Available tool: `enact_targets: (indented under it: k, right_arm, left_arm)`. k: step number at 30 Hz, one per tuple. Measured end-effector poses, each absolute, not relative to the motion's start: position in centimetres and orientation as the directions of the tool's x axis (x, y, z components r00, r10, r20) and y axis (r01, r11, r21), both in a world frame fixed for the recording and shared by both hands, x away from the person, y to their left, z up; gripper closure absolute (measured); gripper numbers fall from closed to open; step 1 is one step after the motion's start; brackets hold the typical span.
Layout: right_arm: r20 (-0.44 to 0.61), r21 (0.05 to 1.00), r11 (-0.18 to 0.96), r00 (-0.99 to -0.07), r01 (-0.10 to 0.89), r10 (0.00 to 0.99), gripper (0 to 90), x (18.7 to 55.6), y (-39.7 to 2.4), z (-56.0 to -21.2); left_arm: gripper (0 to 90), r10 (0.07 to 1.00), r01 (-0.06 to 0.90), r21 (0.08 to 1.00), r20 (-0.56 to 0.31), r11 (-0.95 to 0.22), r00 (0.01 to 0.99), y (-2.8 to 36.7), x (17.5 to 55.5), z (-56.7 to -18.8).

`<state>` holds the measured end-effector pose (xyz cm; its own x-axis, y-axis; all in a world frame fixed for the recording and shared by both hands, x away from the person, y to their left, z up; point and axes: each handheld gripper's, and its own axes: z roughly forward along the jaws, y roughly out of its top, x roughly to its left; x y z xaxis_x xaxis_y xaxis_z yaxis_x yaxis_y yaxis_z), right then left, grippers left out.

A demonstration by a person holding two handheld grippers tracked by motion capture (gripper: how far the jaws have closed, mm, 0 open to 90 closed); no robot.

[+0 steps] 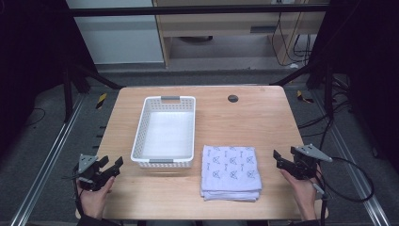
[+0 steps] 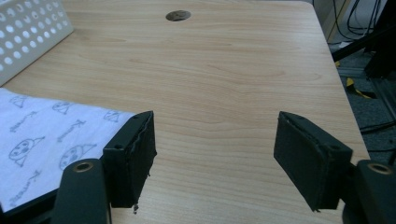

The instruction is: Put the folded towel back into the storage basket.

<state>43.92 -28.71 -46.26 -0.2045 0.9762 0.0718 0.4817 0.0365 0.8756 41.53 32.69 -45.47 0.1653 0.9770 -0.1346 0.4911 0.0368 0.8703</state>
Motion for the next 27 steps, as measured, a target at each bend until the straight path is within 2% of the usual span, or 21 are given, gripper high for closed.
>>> enact_targets:
  k: [12, 20, 27]
  right_arm:
    - [0.104, 0.883, 0.032, -0.261, 0.469, 0.960, 32.1, 43.7, -28.2, -45.1]
    - [0.102, 0.905, 0.018, -0.258, 0.424, 0.961, 33.0, 44.0, -28.2, -42.3]
    - [0.151, 0.922, -0.044, -0.253, 0.386, 0.956, 31.7, 44.9, -28.3, -39.2]
  left_arm:
    - [33.6, 0.965, 0.483, 0.876, -0.132, 0.006, 0.227, 31.5, 42.0, -43.6]
    - [33.5, 0.956, 0.454, 0.891, -0.152, 0.022, 0.252, 30.4, 42.8, -41.5]
    - [33.3, 0.943, 0.426, 0.904, -0.159, 0.021, 0.291, 28.3, 43.7, -39.5]
